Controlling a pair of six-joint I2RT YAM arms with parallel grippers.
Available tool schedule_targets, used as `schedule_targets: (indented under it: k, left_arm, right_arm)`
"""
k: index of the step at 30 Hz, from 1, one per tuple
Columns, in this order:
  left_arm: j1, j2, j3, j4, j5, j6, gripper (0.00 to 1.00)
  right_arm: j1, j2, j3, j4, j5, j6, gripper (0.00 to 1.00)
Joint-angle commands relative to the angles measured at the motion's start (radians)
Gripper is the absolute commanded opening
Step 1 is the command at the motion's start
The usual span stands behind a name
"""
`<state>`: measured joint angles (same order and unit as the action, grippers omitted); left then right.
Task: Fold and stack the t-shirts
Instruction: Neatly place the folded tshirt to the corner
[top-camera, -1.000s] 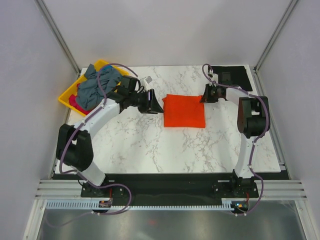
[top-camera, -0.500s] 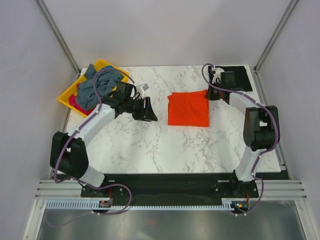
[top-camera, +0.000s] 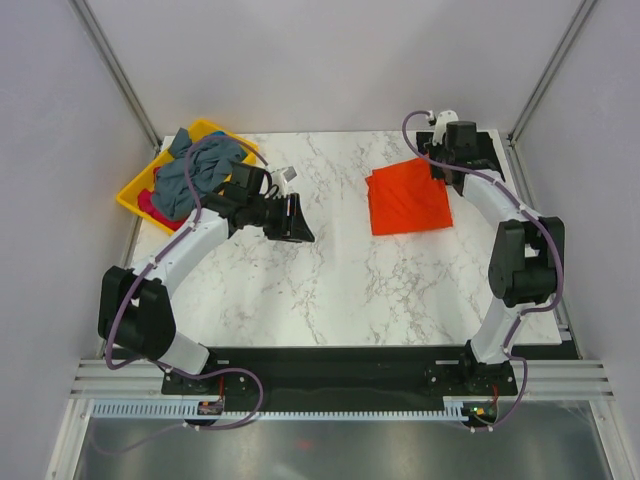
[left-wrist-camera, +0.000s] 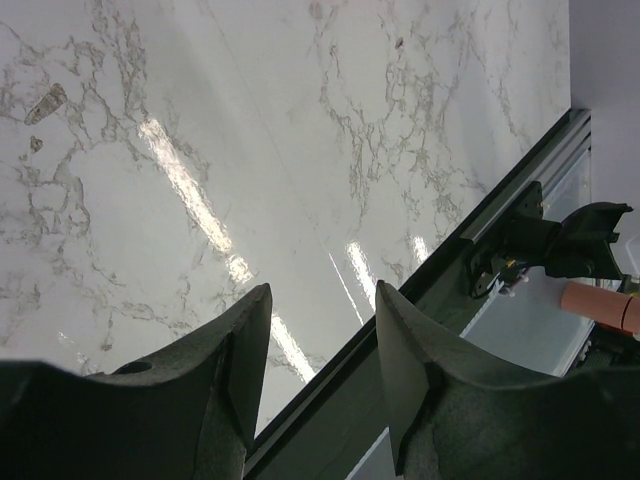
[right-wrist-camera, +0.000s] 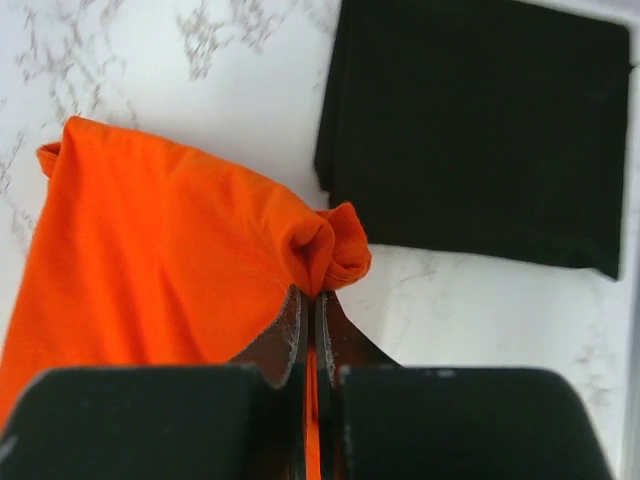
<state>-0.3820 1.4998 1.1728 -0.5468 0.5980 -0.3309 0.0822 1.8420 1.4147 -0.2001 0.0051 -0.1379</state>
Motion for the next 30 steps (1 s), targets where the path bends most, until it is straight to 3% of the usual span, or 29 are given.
schedule_targets:
  k: [1,30]
  left_arm:
    - [0.002,-0.035,-0.010,0.007,-0.007,0.043,0.53]
    - [-0.001,0.005,-0.012,0.010,-0.006,0.036,0.53]
  right_arm:
    - [-0.005,0.000,0.087,0.013,0.121,-0.098,0.00]
    - [-0.157,0.109,0.289,0.171,0.049,-0.166,0.00]
